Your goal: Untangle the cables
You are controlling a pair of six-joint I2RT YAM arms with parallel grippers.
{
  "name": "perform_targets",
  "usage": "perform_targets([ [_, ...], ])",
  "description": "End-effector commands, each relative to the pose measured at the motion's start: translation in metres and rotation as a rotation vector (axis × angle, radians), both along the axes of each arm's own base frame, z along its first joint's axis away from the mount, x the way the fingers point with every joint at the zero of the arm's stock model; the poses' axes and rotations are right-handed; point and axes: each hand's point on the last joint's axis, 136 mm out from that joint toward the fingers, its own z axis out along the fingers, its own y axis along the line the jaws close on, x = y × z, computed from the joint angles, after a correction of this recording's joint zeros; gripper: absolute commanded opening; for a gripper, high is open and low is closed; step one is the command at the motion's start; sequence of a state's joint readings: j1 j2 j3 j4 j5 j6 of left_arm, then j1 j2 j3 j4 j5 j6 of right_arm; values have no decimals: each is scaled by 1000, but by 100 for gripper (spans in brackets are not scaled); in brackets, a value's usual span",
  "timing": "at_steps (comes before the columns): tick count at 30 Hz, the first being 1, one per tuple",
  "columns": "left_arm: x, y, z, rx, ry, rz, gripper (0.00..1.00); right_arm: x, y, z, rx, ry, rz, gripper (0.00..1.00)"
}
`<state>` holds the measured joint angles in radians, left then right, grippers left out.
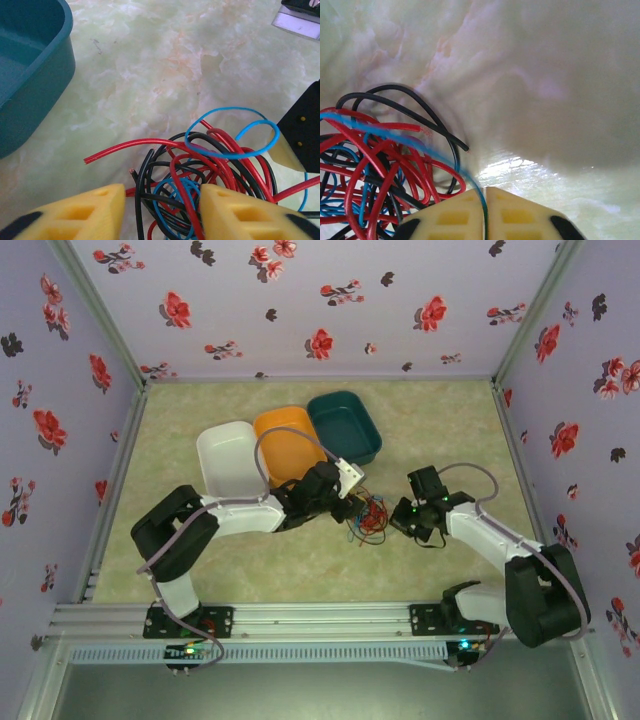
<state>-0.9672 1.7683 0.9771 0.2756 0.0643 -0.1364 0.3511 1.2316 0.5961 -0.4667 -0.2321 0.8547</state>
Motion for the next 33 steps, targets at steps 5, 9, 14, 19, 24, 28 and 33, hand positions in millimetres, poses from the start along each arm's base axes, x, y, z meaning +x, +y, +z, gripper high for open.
perform_targets([
  [5, 1, 3, -2, 13, -4, 32, 16, 12, -22, 60, -124, -135, 24, 0],
  [9, 2, 11, -4, 23, -5, 64, 2, 18, -29, 112, -174, -251, 59, 0],
  [14, 0, 19, -7, 40, -7, 74, 0, 25, -32, 182, -219, -407, 108, 0],
  [19, -3, 25, -4, 35, -14, 78, 0, 30, -19, 241, -223, -545, 181, 0],
  [24, -5, 30, 10, 11, -39, 84, 7, 32, -10, 287, -210, -665, 219, 0],
  [28, -4, 34, 24, -13, -73, 92, 22, 32, -7, 319, -191, -742, 235, 0],
  [33, -3, 39, 44, -53, -118, 112, 44, 28, -2, 351, -169, -817, 260, 0],
])
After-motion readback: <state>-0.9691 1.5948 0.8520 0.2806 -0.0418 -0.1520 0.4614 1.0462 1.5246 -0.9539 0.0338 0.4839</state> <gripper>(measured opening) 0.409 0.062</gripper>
